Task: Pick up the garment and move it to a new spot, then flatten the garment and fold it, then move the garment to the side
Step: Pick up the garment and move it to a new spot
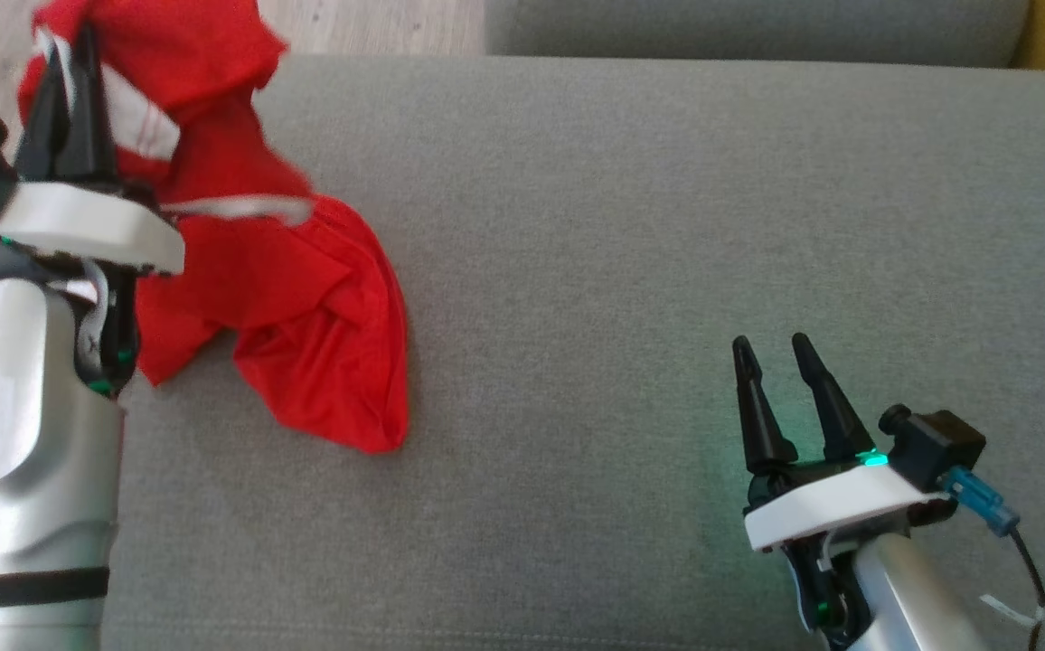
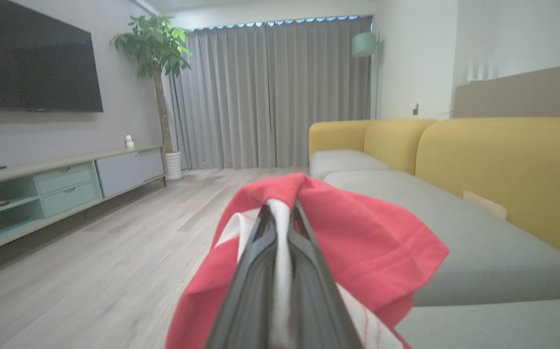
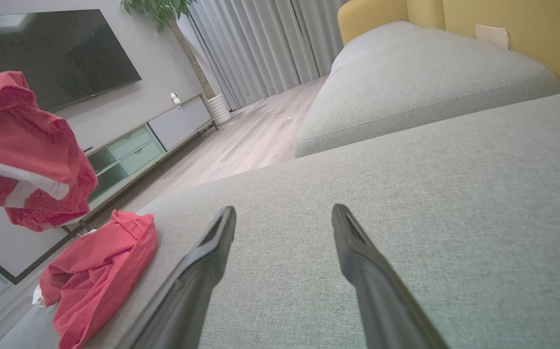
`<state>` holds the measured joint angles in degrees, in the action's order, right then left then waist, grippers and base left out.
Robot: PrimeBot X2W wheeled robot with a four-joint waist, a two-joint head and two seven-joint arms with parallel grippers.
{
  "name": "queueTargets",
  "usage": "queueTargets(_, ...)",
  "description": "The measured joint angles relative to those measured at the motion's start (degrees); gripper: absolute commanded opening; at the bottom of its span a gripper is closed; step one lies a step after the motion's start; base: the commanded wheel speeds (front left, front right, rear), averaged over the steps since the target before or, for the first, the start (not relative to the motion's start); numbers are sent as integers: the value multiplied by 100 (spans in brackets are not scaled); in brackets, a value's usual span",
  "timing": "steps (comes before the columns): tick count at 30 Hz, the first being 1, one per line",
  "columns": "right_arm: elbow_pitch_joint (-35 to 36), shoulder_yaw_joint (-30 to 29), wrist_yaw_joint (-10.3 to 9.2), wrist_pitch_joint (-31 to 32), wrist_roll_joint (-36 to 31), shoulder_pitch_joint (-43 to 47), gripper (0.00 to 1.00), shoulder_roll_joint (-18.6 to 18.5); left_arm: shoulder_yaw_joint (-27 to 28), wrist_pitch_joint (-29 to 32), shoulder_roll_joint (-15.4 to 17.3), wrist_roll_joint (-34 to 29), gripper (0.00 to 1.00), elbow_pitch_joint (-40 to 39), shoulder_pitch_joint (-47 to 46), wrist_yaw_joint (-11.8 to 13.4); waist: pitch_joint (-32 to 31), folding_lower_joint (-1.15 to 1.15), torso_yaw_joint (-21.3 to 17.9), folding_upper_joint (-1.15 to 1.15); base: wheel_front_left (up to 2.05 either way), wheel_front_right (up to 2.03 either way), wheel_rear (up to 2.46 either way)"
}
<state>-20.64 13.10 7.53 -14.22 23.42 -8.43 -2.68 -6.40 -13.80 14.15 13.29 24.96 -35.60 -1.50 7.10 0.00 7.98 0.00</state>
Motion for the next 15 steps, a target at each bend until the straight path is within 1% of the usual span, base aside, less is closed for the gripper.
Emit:
queueTargets(5, 1, 49, 0, 0, 89, 102, 100, 1, -70, -31, -70, -2, 0, -648, 32, -7, -141, 0, -111, 0, 0, 0, 0)
queueTargets(8, 3, 57, 0, 0, 94, 142, 100, 1, -202, 109, -145, 0, 0, -918, 136, -11, -198, 0, -225, 0, 0, 0, 0)
queueTargets(15, 52, 76, 0, 0, 145, 142, 100, 1, -491, 369, -441, 153, 0, -1239, 483, -46, -260, 0, -646, 0, 0, 0, 0)
